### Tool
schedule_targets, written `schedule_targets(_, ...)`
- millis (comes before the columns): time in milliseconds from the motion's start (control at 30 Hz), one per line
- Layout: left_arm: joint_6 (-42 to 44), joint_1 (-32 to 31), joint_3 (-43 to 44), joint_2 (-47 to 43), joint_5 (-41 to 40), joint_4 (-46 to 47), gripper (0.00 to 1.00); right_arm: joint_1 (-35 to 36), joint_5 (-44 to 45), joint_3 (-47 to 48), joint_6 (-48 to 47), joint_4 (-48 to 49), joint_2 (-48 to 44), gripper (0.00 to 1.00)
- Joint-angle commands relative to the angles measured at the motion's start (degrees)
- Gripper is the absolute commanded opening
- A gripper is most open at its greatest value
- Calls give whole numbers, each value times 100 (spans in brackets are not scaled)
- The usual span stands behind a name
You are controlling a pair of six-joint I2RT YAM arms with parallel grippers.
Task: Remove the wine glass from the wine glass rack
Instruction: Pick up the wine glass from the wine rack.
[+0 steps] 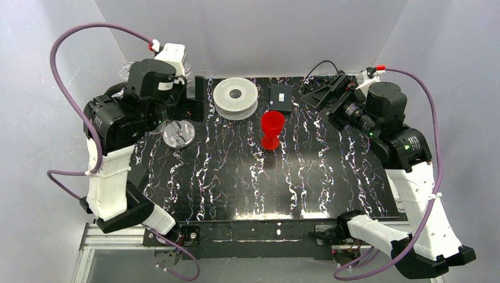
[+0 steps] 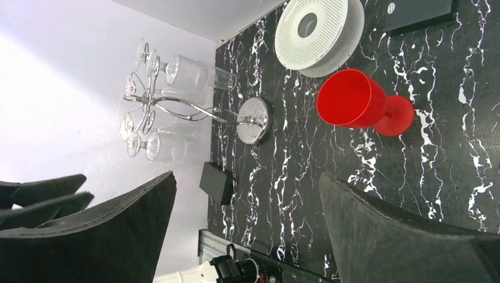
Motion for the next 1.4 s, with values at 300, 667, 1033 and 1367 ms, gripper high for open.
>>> schedule_targets(300,-8,1748,-30,79,-204,-2147,91,-12,-335,0,-18,91,-70,98)
schedule_targets(667,-398,2465,-3,583,-670,-2400,88,-11,-597,229,-316,-98,-183,98)
schedule_targets(1033,-191,2816,-105,867,-1171,-2335,87,-11,-816,-87,-433,-294,-709,98)
schedule_targets(1367,-435,2900,-696,928,-1237,-2395,85,-13,-809,-183,-567,-277,-687,98)
